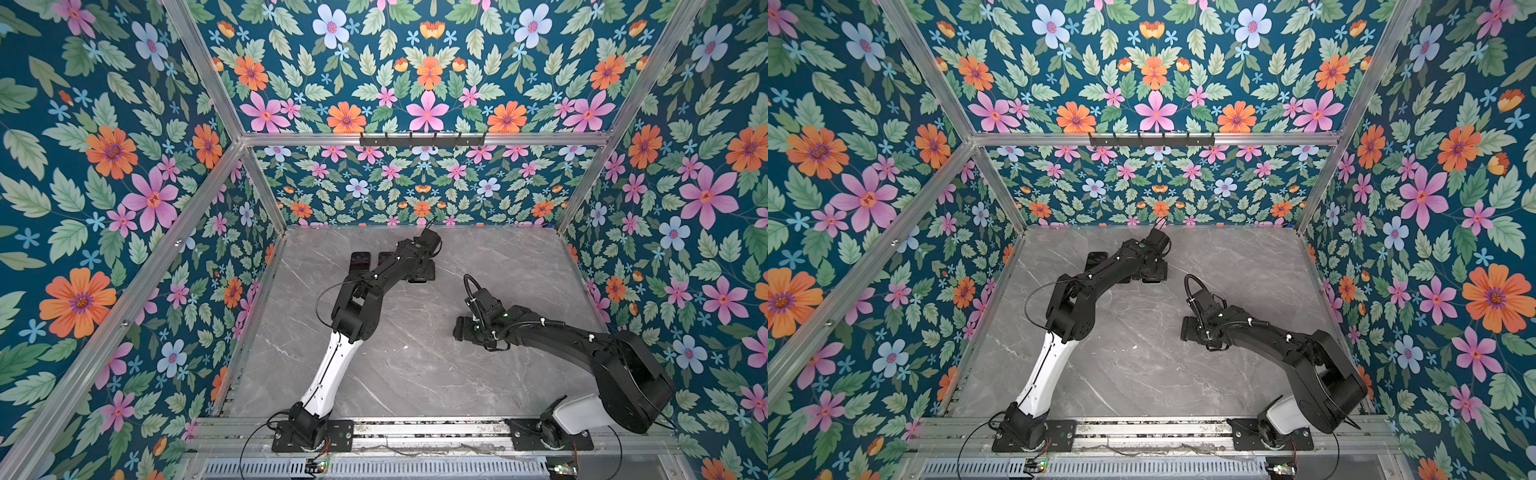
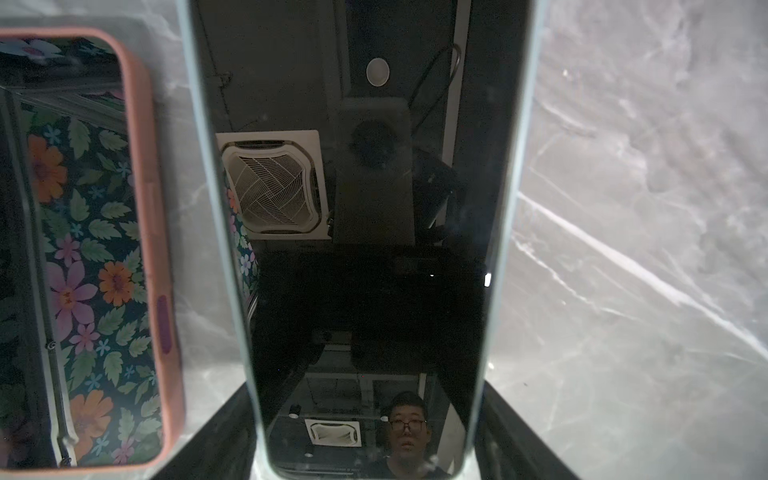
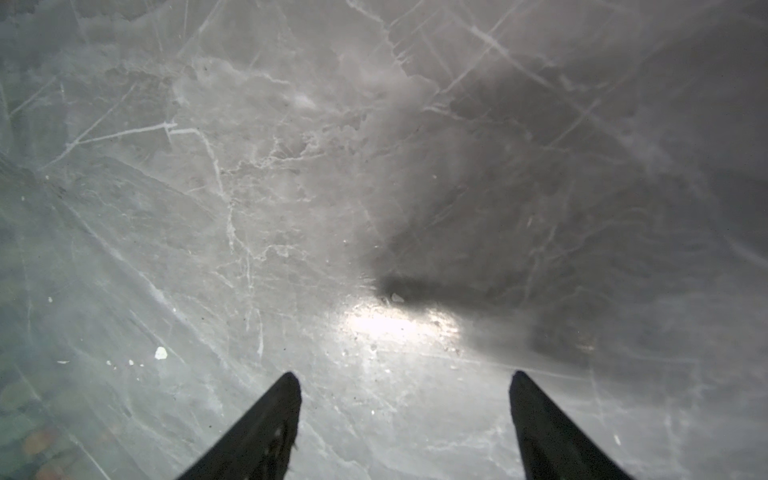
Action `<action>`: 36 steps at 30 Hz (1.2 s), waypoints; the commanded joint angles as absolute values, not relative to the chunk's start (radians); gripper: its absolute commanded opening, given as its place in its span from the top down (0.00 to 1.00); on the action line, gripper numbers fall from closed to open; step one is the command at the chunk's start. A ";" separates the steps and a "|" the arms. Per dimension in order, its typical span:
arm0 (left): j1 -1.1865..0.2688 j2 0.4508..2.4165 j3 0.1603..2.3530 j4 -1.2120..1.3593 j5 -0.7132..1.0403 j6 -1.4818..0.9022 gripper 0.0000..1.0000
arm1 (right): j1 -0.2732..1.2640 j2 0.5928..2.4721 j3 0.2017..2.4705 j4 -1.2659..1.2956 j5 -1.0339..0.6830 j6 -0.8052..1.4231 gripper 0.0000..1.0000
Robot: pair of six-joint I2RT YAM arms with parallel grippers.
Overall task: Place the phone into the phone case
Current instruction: 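Carry the cased phone with the left gripper beside the pink-cased phone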
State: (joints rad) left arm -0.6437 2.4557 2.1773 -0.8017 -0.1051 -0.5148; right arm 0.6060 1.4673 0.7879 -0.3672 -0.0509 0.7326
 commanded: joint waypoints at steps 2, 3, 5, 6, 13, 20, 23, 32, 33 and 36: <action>-0.645 2.469 2.196 -0.793 -0.106 -0.505 0.52 | 0.605 1.471 0.794 -0.364 -0.051 0.736 0.21; -0.645 2.473 2.195 -0.794 -0.106 -0.505 0.52 | 0.606 1.470 0.794 -0.364 -0.051 0.736 0.21; -0.644 2.478 2.195 -0.793 -0.107 -0.505 0.52 | 0.606 1.470 0.793 -0.363 -0.051 0.736 0.21; -0.644 2.480 2.195 -0.793 -0.107 -0.505 0.52 | 0.607 1.470 0.794 -0.362 -0.051 0.736 0.21; -0.632 2.497 2.195 -0.790 -0.106 -0.527 0.47 | 0.607 1.458 0.792 -0.370 -0.049 0.736 0.21; -0.630 2.489 2.195 -0.782 -0.098 -0.533 0.23 | 0.606 1.443 0.799 -0.384 -0.046 0.733 0.21; -0.630 2.470 2.200 -0.794 -0.085 -0.544 0.19 | 0.607 1.439 0.817 -0.407 -0.040 0.721 0.21; -0.646 2.220 1.933 -0.681 0.018 -0.618 0.12 | 0.607 1.440 0.820 -0.397 -0.042 0.712 0.21; -0.653 2.191 1.887 -0.656 0.033 -0.630 0.12 | 0.607 1.441 0.816 -0.395 -0.039 0.712 0.21; -0.675 2.120 1.758 -0.581 0.094 -0.667 0.13 | 0.607 1.438 0.806 -0.390 -0.034 0.713 0.21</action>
